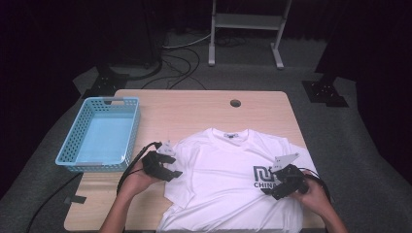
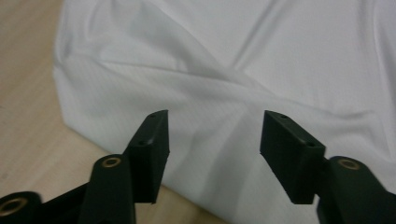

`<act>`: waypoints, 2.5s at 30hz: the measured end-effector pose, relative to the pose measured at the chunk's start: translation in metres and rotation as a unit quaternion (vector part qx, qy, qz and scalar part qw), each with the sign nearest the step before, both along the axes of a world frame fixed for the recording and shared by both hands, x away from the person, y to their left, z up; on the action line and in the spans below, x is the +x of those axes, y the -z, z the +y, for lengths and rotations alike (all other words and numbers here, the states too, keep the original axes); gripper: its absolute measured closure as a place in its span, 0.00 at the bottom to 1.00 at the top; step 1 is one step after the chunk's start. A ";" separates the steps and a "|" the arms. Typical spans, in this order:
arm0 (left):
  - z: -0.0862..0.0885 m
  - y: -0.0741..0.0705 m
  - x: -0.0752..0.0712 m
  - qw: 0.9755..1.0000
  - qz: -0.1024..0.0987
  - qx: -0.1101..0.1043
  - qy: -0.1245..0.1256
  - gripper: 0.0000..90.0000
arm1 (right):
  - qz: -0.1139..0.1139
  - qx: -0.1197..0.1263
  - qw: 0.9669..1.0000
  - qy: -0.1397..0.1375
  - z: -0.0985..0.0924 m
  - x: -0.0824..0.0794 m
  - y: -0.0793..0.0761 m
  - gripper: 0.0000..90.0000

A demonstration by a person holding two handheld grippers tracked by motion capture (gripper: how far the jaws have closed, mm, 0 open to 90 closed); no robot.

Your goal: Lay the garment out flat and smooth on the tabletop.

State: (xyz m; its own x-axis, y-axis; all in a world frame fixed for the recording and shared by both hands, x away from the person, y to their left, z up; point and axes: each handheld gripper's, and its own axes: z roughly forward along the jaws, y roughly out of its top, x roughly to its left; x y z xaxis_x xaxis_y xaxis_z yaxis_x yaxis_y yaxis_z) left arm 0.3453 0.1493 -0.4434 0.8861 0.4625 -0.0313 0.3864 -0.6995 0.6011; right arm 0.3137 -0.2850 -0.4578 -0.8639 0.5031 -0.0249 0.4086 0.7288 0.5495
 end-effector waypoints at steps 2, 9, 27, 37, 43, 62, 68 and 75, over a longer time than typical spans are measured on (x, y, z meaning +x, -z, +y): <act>0.003 0.003 -0.003 1.000 0.012 0.002 -0.012 0.51 | 0.005 -0.005 1.000 0.004 -0.001 0.001 0.003 0.20; 0.021 0.010 -0.014 0.998 0.021 0.002 -0.053 0.55 | 0.013 0.006 1.000 0.013 -0.007 0.002 0.009 0.20; -0.001 -0.015 -0.008 0.999 0.008 0.009 -0.045 0.97 | 0.002 0.022 1.000 0.003 -0.013 0.002 0.011 0.20; -0.082 -0.044 -0.018 0.999 -0.018 0.017 0.041 0.98 | -0.002 0.031 0.999 0.007 -0.015 -0.001 0.013 0.20; -0.117 -0.008 -0.025 0.996 0.019 0.026 0.080 0.98 | -0.004 0.032 0.999 0.007 -0.016 -0.002 0.013 0.20; -0.093 -0.030 0.005 0.997 0.008 0.010 0.075 0.84 | -0.003 0.030 0.999 0.012 -0.016 -0.003 0.013 0.20; -0.098 -0.009 0.005 0.995 0.055 -0.001 0.081 0.82 | -0.004 0.031 0.999 0.013 -0.017 -0.003 0.013 0.20; -0.097 0.000 -0.015 0.991 0.080 0.024 0.109 0.85 | -0.003 0.031 0.999 0.014 -0.017 -0.004 0.013 0.20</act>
